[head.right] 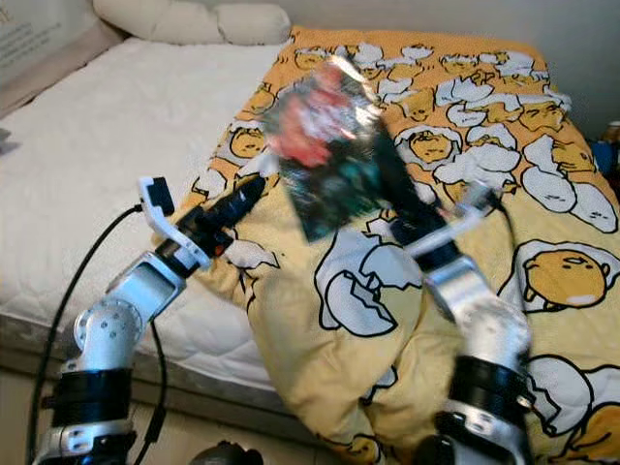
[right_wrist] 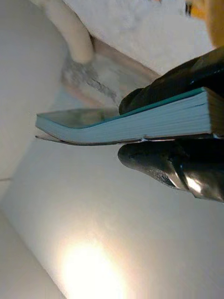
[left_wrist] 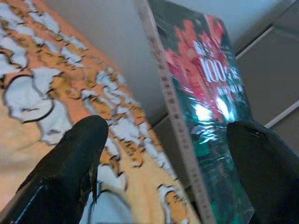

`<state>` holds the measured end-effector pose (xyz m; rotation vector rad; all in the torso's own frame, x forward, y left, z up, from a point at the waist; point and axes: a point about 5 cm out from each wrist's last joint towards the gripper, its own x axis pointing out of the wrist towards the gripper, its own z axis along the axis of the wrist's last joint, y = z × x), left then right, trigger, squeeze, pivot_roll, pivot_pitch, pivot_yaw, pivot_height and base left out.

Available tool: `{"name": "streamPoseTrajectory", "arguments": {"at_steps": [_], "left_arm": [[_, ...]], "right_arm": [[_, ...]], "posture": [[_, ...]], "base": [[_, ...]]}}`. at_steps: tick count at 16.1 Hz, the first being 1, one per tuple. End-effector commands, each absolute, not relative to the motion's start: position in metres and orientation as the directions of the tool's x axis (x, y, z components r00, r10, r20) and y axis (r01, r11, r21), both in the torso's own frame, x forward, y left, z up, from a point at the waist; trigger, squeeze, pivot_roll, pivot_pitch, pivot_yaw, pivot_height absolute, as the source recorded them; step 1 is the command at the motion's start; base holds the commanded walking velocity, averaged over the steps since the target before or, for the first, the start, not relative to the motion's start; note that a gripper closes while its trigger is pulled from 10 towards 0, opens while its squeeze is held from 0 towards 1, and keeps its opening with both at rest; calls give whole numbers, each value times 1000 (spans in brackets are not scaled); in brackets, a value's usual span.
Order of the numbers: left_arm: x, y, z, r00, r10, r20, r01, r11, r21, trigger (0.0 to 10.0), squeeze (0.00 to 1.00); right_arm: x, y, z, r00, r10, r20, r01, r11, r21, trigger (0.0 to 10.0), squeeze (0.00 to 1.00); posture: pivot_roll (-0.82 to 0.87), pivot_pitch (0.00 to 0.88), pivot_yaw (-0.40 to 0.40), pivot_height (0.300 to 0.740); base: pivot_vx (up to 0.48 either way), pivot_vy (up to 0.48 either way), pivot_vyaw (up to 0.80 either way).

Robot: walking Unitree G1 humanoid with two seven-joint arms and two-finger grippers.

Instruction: Clean up the room

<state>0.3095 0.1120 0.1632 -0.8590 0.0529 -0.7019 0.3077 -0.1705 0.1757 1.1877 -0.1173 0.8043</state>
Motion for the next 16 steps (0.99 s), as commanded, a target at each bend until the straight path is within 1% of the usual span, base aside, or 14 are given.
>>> {"name": "streamPoseTrajectory", "arguments": {"at_steps": [1, 2, 3, 4, 6, 7, 8, 9, 10, 12, 14, 15, 16], "left_arm": [[311, 113, 167, 767, -592, 247, 561, 432, -706, 10000, 424], [312, 110, 169, 747, -608, 269, 581, 400, -709, 10000, 0], [312, 110, 169, 747, -608, 269, 581, 400, -709, 10000, 0], [312, 107, 172, 709, -634, 309, 606, 324, -726, 10000, 0], [307, 104, 176, 643, -677, 358, 649, 232, -724, 10000, 0], [302, 102, 179, 593, -708, 383, 676, 180, -715, 10000, 0], [300, 100, 179, 571, -723, 388, 687, 162, -708, 5451, 0], [300, 100, 179, 571, -725, 386, 687, 164, -708, 0, 0], [300, 100, 179, 571, -725, 386, 687, 164, -708, 0, 0], [300, 102, 182, 566, -706, 424, 697, 136, -704, 0, 0], [299, 104, 186, 545, -699, 463, 712, 94, -696, 0, 0], [298, 107, 189, 522, -705, 481, 724, 67, -687, 0, 0], [297, 108, 189, 510, -712, 483, 729, 59, -682, 0, 0]], "right_arm": [[308, -165, 193, 673, 509, 537, -668, 108, 736, 0, 0], [307, -157, 198, 652, 522, 550, -678, 77, 731, 0, 0], [307, -157, 198, 652, 522, 550, -678, 77, 731, 0, 0], [305, -148, 199, 627, 538, 563, -684, 35, 729, 0, 0], [303, -142, 197, 623, 548, 559, -674, 14, 738, 0, 0], [302, -137, 196, 616, 555, 559, -671, -3, 742, 0, 0], [301, -133, 196, 605, 567, 559, -672, -13, 740, 0, 0], [300, -131, 196, 601, 572, 558, -671, -19, 741, 0, 0], [300, -131, 196, 601, 572, 558, -671, -19, 741, 0, 0], [300, -125, 194, 593, 597, 541, -659, -26, 752, 0, 0], [301, -124, 194, 594, 603, 533, -654, -26, 756, 0, 0], [301, -124, 194, 594, 603, 532, -652, -26, 758, 0, 0], [302, -125, 195, 594, 603, 533, -652, -27, 757, 0, 0]], "posture": [[15, 0, 40, 740], [16, 0, 39, 740], [16, 0, 39, 740], [12, 0, 41, 740], [10, 0, 42, 740], [8, 0, 43, 740], [8, 0, 43, 740], [7, 0, 44, 740], [7, 0, 44, 740], [10, 0, 37, 740], [12, 0, 34, 740], [15, 0, 32, 740], [16, 0, 32, 740]], "base": [[0, 0, 0], [0, 0, 0], [0, 0, 0], [0, 0, 0], [0, 0, 0], [0, 0, 0], [0, 0, 0], [0, 0, 0], [0, 0, 0], [0, 0, 0], [0, 0, 0], [0, 0, 0], [0, 0, 0]]}}
